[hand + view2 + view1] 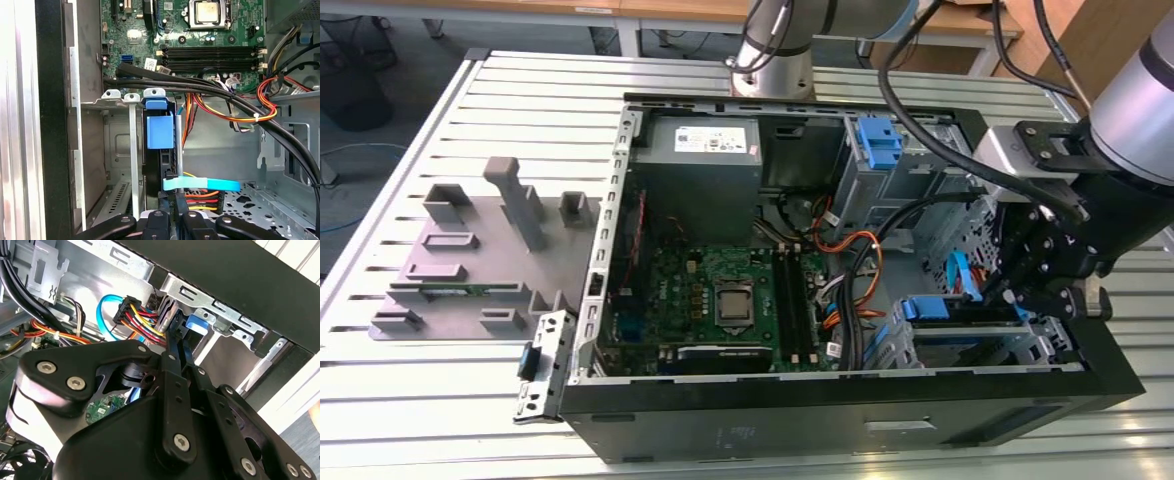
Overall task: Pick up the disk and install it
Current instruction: 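Insert the second disk wire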
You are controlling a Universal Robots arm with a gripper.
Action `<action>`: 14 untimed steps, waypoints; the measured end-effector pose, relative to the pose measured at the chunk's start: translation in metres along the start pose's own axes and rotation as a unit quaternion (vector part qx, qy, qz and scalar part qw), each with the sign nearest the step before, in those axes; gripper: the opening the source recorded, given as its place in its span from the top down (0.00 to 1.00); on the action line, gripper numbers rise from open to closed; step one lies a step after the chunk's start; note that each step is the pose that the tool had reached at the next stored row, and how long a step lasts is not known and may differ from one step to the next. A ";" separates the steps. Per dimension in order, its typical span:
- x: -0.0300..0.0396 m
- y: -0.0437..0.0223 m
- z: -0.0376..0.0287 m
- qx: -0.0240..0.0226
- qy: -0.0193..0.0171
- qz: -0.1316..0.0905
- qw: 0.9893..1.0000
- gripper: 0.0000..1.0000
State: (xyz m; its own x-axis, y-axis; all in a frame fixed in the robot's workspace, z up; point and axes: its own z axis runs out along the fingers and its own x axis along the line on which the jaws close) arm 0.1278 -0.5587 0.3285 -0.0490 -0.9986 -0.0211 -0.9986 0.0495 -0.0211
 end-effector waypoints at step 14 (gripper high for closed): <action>0.0000 0.0000 0.0009 0.000 0.000 0.000 1.000 0.84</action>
State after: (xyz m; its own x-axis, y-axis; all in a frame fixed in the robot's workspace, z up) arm 0.1278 -0.5587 0.3276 -0.0490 -0.9986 -0.0210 -0.9986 0.0495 -0.0211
